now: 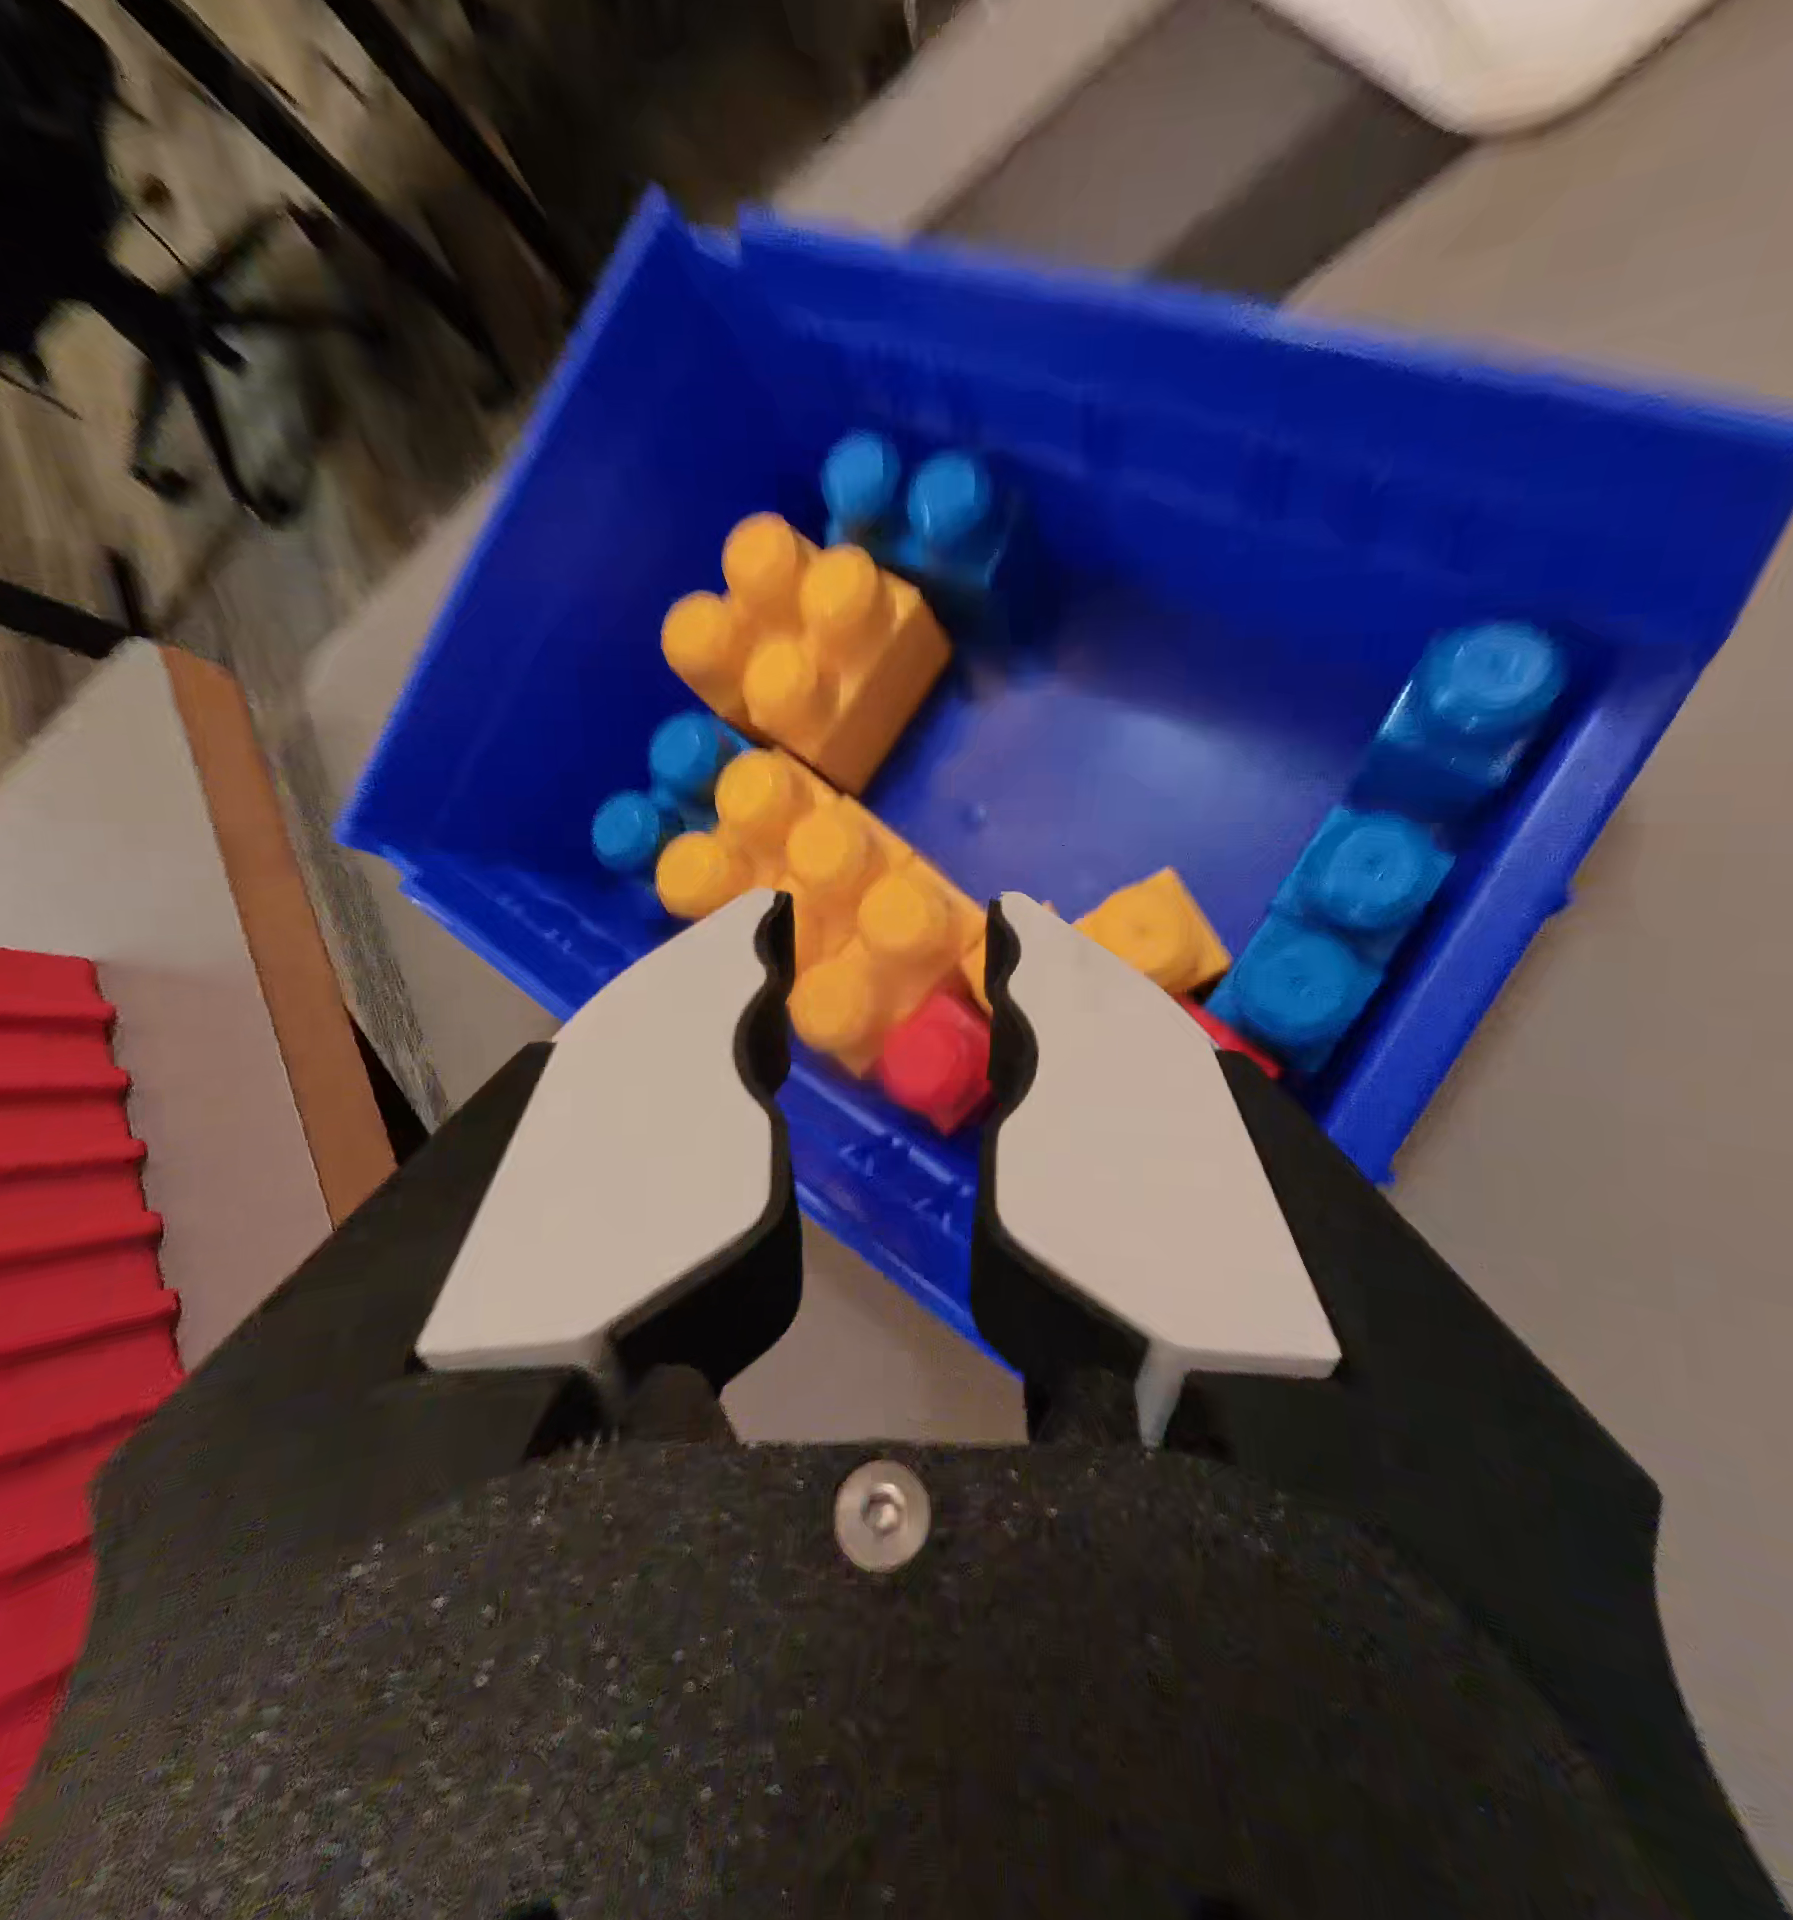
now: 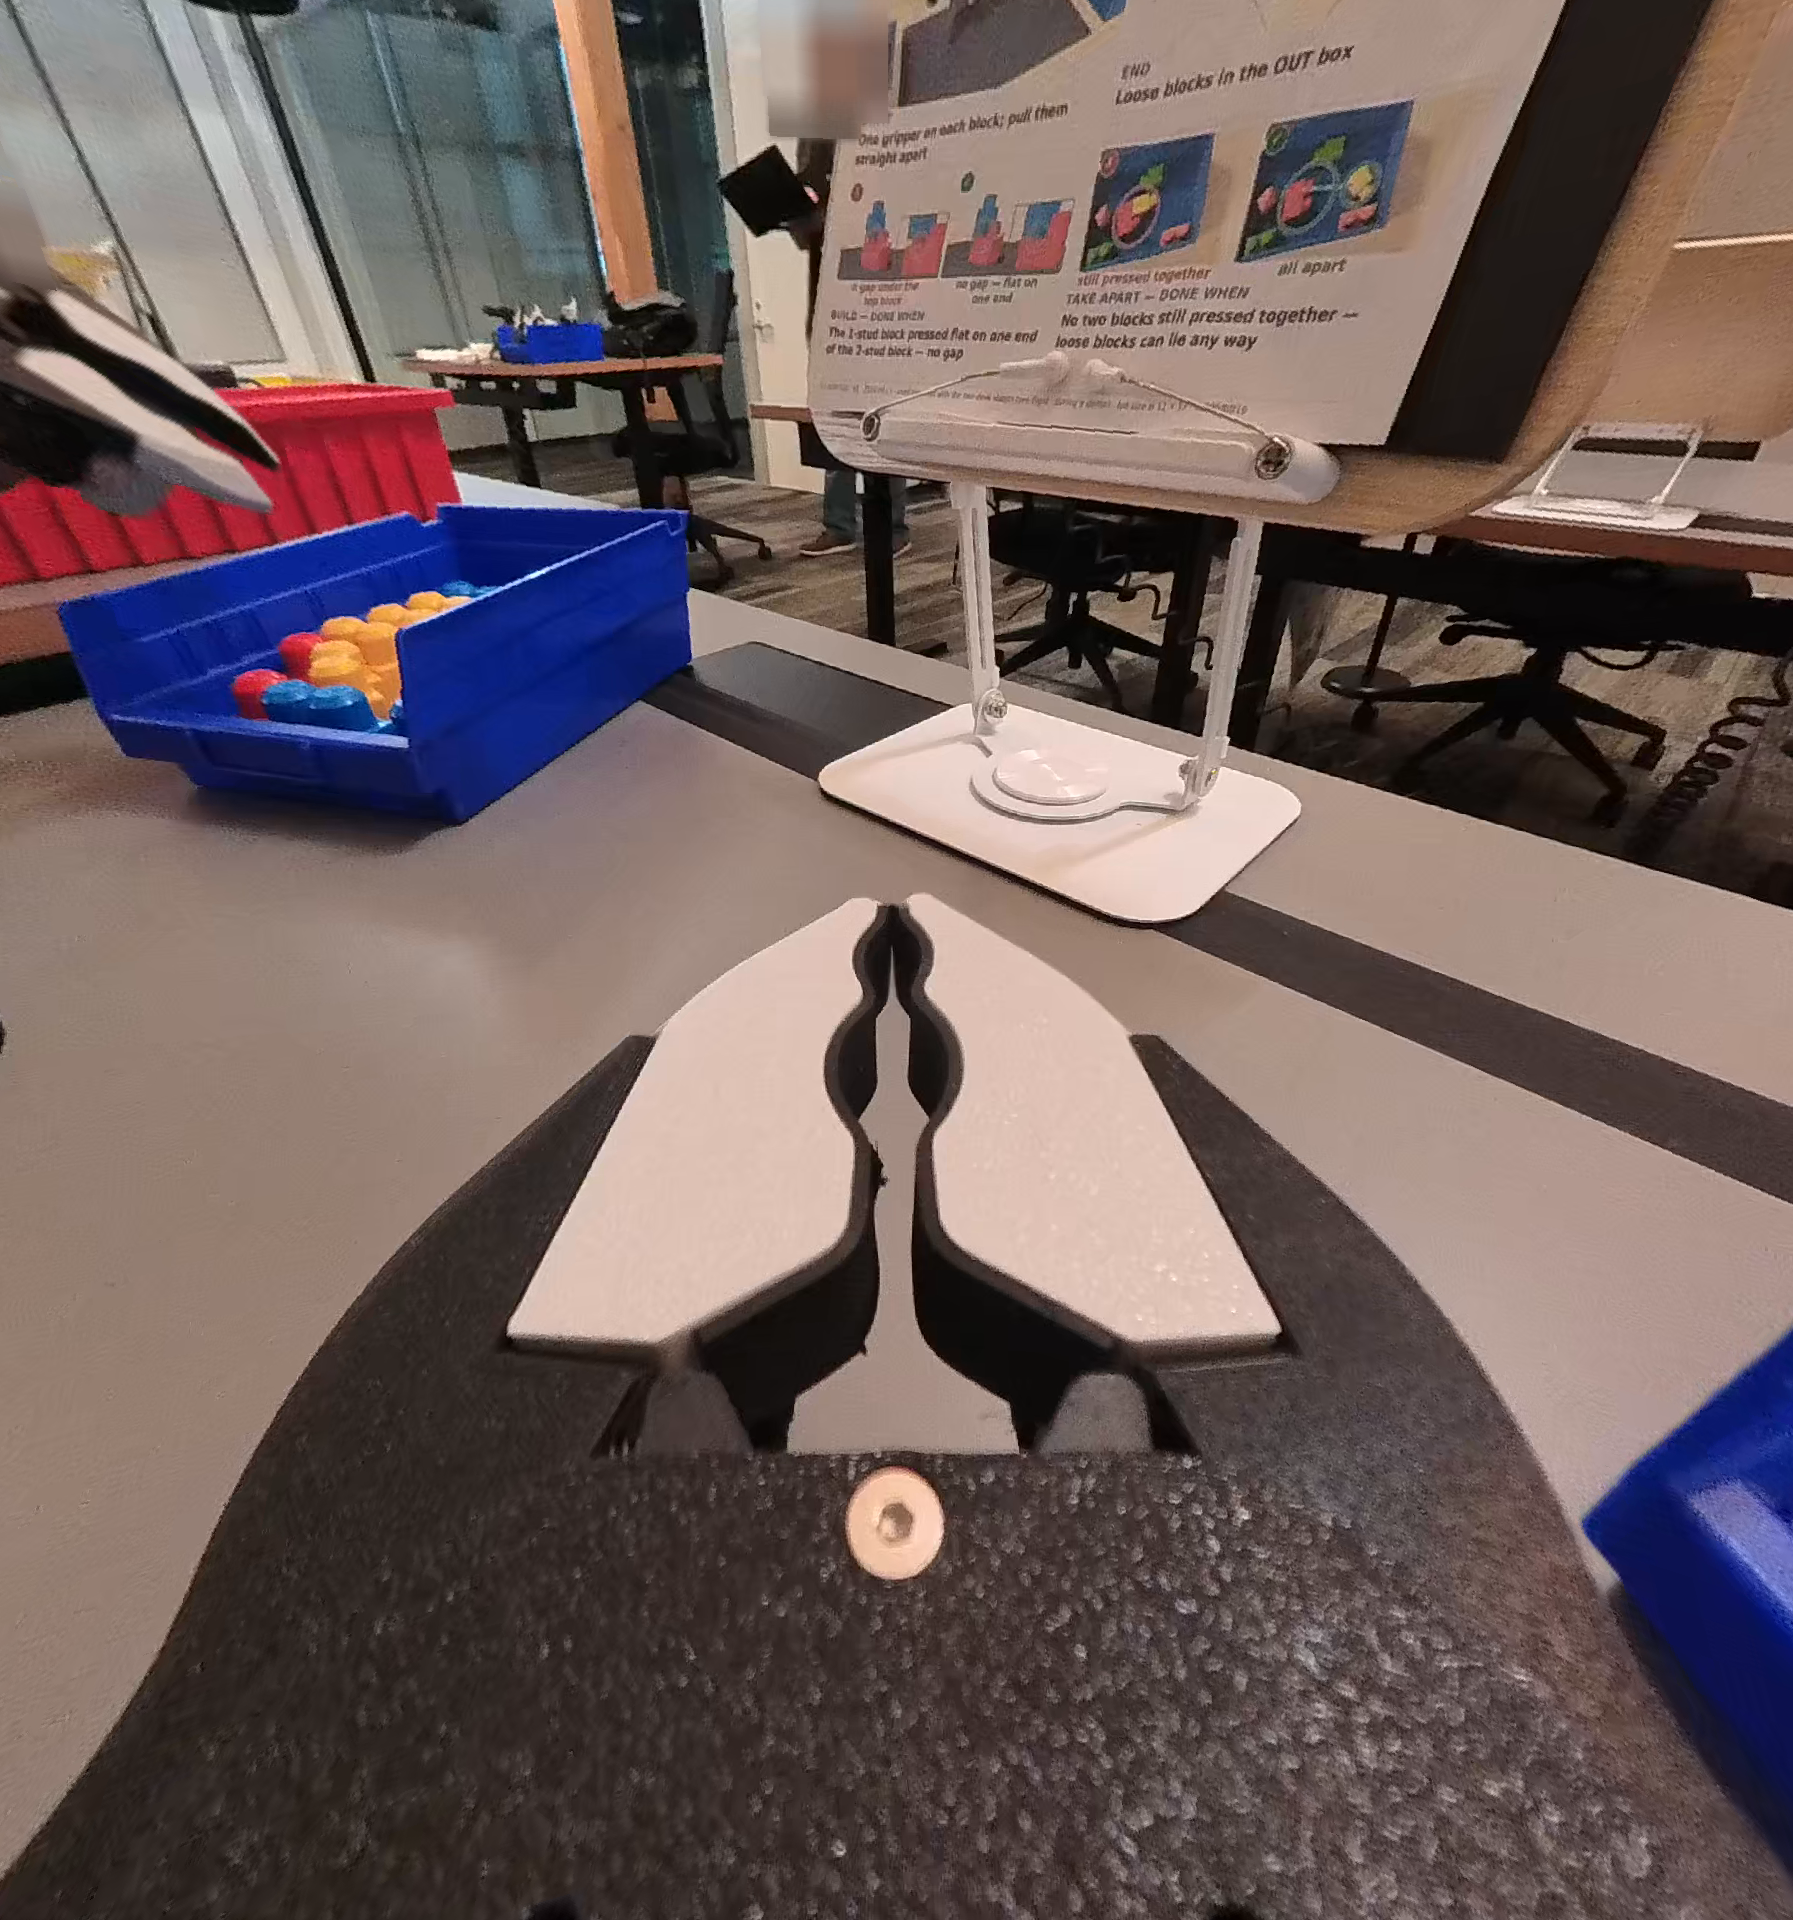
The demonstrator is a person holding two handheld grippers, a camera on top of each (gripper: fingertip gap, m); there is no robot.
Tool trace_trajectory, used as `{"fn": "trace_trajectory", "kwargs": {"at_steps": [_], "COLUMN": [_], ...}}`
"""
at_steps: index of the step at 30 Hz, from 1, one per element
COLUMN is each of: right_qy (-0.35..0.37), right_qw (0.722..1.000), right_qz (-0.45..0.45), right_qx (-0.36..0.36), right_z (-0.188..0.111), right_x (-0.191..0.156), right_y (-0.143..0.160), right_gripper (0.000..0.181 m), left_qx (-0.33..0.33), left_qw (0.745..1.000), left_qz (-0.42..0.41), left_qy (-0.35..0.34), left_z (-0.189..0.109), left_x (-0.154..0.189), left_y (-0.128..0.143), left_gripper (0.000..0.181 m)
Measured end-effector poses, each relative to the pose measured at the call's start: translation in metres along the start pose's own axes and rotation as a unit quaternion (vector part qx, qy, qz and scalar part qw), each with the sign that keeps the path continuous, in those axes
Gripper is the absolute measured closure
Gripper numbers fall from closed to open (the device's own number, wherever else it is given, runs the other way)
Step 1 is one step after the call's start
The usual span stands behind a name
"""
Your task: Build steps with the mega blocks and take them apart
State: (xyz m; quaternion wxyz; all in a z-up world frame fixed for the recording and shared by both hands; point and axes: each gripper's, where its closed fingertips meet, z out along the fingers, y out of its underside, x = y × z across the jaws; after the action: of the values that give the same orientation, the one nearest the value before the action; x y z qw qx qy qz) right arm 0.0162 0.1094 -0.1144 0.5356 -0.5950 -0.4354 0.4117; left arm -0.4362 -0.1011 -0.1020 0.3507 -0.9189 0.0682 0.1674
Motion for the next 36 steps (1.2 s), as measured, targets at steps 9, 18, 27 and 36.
{"fn": "trace_trajectory", "kwargs": {"at_steps": [9, 18, 27, 36], "right_qy": [-0.022, -0.041, -0.049, -0.089], "right_qw": [0.999, 0.998, 0.997, 0.993], "right_qz": [0.001, 0.008, -0.001, -0.048], "right_qx": [-0.030, -0.054, -0.061, -0.054], "right_z": [0.006, 0.008, 0.008, 0.011], "right_x": [-0.009, -0.012, -0.017, -0.053], "right_y": [0.014, 0.025, 0.027, 0.013], "right_gripper": [0.181, 0.181, 0.181, 0.168], "left_qx": [-0.186, -0.280, -0.211, -0.062], "left_qw": [0.977, 0.949, 0.970, 0.979], "left_qz": [0.040, 0.027, 0.037, 0.133], "left_qy": [0.099, 0.144, 0.116, 0.140], "left_z": [0.053, 0.077, 0.052, -0.020], "left_x": [-0.002, 0.007, 0.002, 0.107], "left_y": [0.036, 0.061, 0.020, -0.089], "left_gripper": [0.144, 0.152, 0.151, 0.152]}}
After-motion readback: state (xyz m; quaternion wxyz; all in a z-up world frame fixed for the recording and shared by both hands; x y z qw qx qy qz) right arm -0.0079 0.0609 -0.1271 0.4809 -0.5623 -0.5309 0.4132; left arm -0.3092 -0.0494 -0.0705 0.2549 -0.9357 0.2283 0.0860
